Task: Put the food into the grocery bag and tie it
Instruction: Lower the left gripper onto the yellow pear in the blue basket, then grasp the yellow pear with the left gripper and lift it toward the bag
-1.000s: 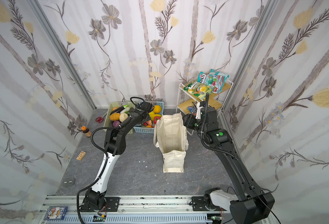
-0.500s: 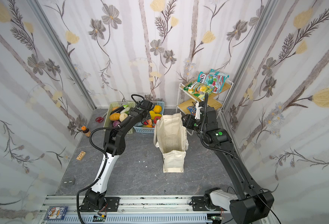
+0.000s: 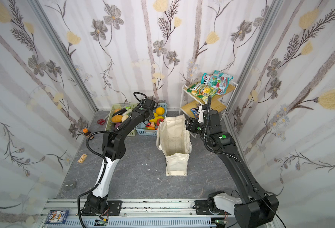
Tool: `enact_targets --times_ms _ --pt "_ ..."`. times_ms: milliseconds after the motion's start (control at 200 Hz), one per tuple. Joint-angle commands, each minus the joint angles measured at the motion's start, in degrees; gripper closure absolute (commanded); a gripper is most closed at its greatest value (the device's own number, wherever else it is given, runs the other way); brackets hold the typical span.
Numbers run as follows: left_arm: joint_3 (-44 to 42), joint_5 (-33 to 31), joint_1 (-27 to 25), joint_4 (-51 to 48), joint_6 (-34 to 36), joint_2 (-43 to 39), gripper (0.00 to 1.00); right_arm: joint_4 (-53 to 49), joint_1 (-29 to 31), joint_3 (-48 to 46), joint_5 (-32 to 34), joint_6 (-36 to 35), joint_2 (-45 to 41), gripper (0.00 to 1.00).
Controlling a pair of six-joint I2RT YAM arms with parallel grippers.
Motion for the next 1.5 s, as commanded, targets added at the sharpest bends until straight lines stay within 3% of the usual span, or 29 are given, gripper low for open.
enact_targets --times_ms 0,515,854,1494 --pt "-1.4 0.0 -0.3 0.6 0.4 -2.3 0.39 0.9 0.0 -0.5 -0.2 -0.4 0.0 0.36" --pt "-9.6 6.0 -2.1 0.8 2.7 -15.4 0.38 2.1 -0.2 -1.7 1.2 -1.9 0.7 0.33" --pt "-11.1 11.7 -3.5 -1.2 3.5 -21.5 0.38 3.5 -1.0 -1.8 1.3 -2.1 1.9 0.32" --pt "-13.6 16.9 -8.8 -1.5 3.4 -31.2 0.38 3.8 -1.5 -2.8 1.0 -2.1 2.3 0.31"
